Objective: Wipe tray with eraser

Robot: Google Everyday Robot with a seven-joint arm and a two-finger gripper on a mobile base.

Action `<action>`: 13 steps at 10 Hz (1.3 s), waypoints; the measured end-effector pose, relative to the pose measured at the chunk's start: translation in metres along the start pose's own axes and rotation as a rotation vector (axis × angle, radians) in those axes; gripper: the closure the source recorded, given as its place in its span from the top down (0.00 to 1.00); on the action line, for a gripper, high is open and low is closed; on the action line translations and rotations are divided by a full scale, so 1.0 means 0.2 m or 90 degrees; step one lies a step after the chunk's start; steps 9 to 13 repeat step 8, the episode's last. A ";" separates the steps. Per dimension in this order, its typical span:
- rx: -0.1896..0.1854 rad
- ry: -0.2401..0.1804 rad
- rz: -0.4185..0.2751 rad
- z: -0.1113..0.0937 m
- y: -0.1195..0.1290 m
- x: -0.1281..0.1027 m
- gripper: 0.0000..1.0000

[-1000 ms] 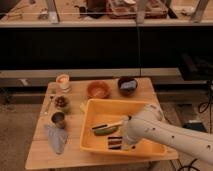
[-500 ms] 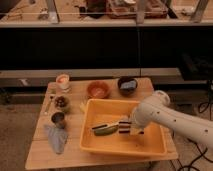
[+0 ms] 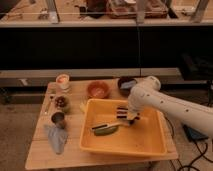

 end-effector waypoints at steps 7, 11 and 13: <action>-0.057 -0.094 -0.072 -0.04 0.46 -0.43 0.11; -0.073 -0.106 -0.077 -0.03 0.55 -0.43 0.11; -0.073 -0.106 -0.077 -0.03 0.55 -0.43 0.11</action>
